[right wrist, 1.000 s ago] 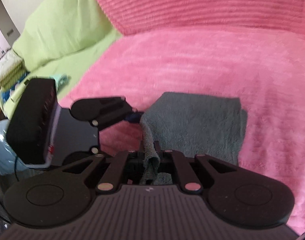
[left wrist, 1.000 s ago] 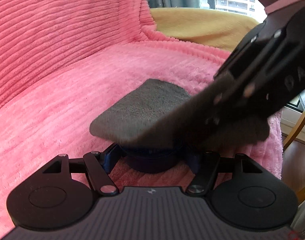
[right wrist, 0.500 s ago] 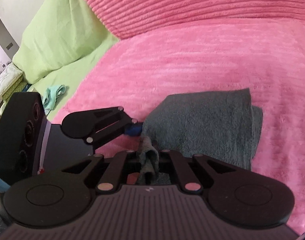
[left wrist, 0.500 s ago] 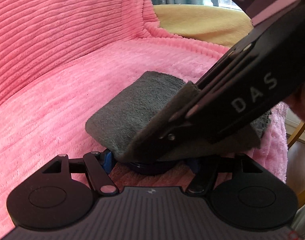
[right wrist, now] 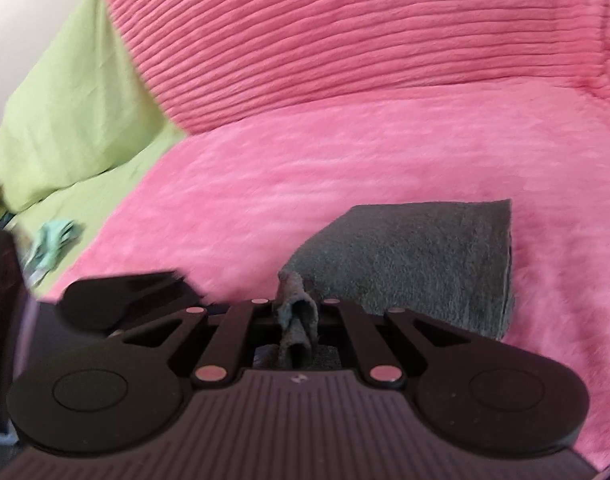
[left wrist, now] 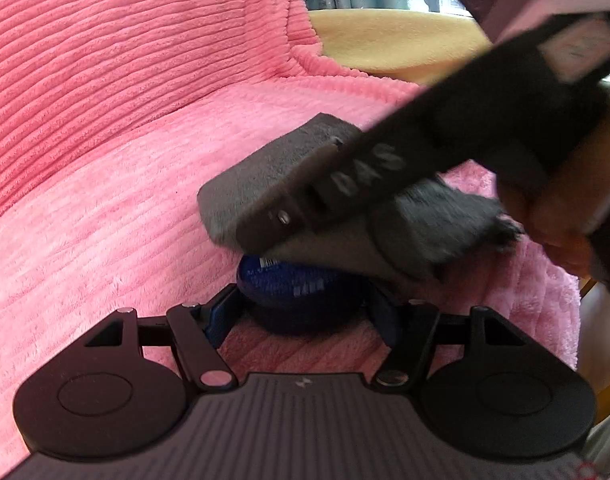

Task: Clean container
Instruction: 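Bring the cloth in the right tool down onto the tin lid, then wipe the cloth across the tin lid with the right tool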

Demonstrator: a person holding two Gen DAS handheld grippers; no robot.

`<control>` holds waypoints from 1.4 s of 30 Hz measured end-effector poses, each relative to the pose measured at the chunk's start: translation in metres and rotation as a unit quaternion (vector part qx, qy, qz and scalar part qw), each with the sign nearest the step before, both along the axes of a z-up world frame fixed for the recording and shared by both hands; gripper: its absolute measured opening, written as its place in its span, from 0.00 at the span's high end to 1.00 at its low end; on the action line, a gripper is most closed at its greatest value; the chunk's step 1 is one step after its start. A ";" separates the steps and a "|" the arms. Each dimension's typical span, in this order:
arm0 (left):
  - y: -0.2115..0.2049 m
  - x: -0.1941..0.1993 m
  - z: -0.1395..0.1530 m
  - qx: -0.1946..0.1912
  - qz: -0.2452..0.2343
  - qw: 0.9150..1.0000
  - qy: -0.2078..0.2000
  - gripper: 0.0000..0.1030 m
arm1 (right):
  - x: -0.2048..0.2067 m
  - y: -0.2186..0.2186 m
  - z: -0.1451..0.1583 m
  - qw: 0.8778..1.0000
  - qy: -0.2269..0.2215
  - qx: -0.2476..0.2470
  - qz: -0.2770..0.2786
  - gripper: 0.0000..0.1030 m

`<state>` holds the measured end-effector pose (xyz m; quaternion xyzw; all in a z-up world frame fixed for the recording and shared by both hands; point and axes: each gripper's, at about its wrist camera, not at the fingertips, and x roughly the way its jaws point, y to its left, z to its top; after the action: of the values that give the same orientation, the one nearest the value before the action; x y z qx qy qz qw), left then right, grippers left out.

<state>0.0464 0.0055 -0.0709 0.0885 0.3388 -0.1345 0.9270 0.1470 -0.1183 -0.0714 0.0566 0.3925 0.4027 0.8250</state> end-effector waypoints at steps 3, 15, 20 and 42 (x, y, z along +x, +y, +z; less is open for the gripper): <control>-0.001 -0.001 0.000 0.003 -0.004 1.000 -0.003 0.36 | 0.009 -0.007 -0.004 1.000 0.012 0.009 -0.020 0.99; 0.007 0.000 0.008 -0.056 -0.008 0.998 0.010 0.37 | 0.011 -0.030 -0.008 0.993 0.077 0.066 -0.054 0.98; 0.009 -0.002 0.011 -0.050 -0.022 0.998 0.012 0.36 | 0.011 -0.034 -0.010 0.992 0.088 0.076 -0.053 0.98; 0.002 0.006 0.010 -0.037 -0.036 0.999 -0.001 0.34 | -0.039 -0.062 0.027 0.994 0.074 0.081 0.014 0.96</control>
<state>0.0522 0.0076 -0.0605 0.0662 0.3294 -0.1797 0.9246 0.1080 -0.1807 -0.0448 0.1472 0.4195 0.4392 0.7807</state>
